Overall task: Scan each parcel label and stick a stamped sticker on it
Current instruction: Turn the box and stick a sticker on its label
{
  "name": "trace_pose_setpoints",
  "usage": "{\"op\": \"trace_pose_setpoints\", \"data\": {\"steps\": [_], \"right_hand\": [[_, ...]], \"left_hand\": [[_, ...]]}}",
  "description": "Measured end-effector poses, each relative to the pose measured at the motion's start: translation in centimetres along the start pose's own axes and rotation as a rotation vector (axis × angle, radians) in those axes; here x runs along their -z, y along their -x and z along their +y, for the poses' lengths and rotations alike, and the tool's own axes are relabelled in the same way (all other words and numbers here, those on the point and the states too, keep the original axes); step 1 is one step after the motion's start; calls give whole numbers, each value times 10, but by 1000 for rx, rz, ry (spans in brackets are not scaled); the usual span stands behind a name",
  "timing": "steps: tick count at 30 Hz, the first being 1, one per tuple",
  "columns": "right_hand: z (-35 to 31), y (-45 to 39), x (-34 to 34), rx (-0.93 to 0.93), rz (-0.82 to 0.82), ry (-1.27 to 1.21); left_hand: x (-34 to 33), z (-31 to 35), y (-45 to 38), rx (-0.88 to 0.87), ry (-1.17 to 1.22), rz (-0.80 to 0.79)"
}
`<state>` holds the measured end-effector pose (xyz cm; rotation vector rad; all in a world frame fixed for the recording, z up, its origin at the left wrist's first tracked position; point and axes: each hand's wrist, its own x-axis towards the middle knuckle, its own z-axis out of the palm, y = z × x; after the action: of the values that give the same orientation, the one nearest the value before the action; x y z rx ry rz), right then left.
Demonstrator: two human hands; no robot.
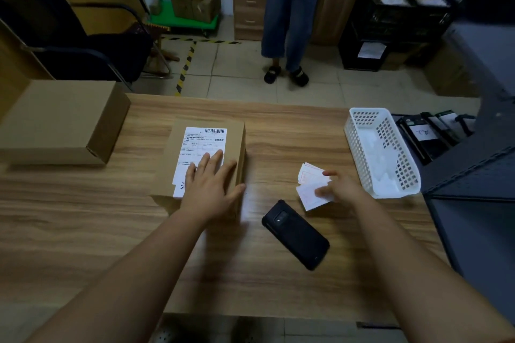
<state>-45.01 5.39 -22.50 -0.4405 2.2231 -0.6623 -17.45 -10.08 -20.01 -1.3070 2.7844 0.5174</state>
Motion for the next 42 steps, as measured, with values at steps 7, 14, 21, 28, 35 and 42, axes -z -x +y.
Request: {"op": "trace_pose_setpoints", "data": {"steps": [7, 14, 21, 28, 35, 42], "right_hand": [[-8, 15, -9, -65, 108, -187], [-91, 88, -18, 185, -185, -752], [-154, 162, -24, 400, -341, -774], [-178, 187, -12, 512, -256, -616], [-199, 206, -6, 480, -117, -600], [-204, 231, -3, 493, -228, -826]], "left_hand": [[21, -1, 5, -6, 100, -47], [68, 18, 11, -62, 570, 141], [137, 25, 28, 50, 1122, 78], [172, 18, 41, -22, 1123, 116], [192, 21, 40, -138, 776, 428], [203, 31, 52, -526, 212, 707]]}}
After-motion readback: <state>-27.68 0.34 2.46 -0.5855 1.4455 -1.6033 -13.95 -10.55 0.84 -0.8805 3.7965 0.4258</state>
